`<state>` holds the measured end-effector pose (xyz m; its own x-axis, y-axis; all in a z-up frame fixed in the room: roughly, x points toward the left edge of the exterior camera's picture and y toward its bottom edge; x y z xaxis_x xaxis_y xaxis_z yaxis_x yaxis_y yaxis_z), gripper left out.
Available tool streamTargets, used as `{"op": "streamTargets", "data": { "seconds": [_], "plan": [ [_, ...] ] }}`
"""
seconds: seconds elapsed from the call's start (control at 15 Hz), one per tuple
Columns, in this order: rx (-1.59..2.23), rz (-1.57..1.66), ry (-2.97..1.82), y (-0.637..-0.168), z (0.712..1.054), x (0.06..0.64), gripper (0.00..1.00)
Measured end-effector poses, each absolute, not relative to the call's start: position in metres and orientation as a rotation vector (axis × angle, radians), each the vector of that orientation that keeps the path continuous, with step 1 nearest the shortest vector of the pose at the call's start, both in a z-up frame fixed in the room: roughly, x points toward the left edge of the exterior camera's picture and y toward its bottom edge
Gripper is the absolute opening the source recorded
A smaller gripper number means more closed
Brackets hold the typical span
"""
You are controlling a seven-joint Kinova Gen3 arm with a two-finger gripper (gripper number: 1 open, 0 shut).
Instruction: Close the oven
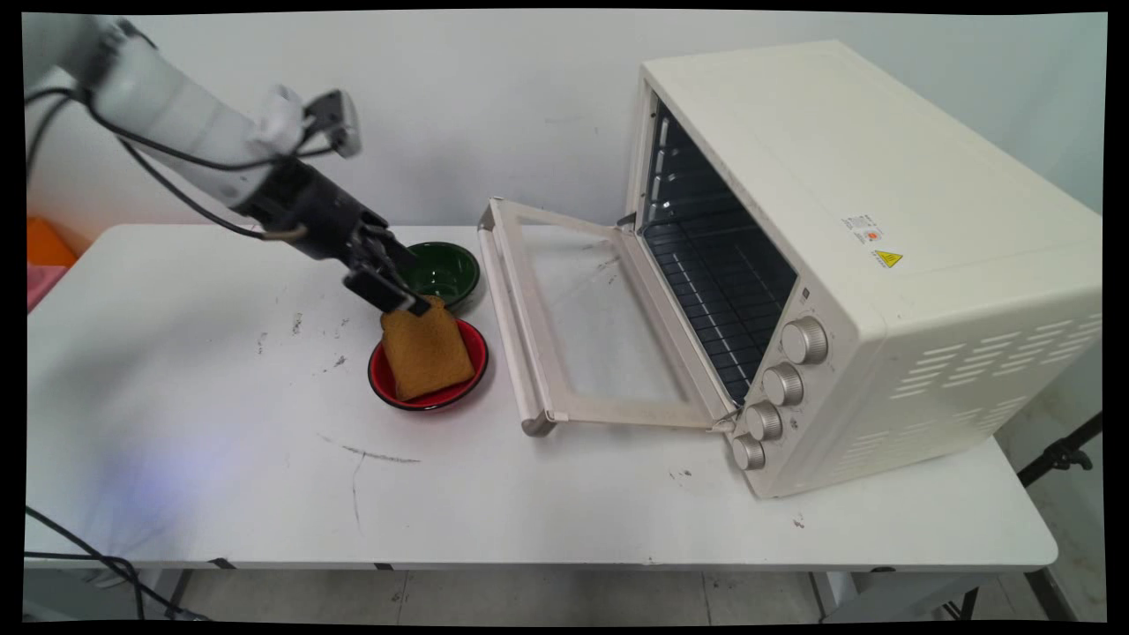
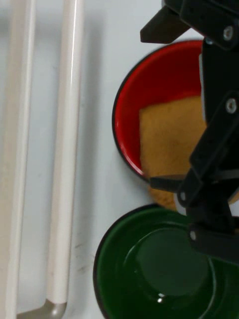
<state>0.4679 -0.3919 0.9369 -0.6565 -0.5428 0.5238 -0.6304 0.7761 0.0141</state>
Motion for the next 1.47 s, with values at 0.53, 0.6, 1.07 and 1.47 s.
{"op": "streamTargets", "data": {
  "seconds": [0.53, 0.6, 1.07, 1.47],
  "plan": [
    [0.84, 0.277, -2.49, -0.426, 0.886, 0.451, 1.0],
    [0.837, 0.282, -2.49, -0.429, 0.882, 0.449, 1.0],
    [0.814, 0.299, -2.48, -0.442, 0.857, 0.439, 0.0],
    [0.77, 0.315, -2.455, -0.447, 0.847, 0.433, 0.0]
  ]
}}
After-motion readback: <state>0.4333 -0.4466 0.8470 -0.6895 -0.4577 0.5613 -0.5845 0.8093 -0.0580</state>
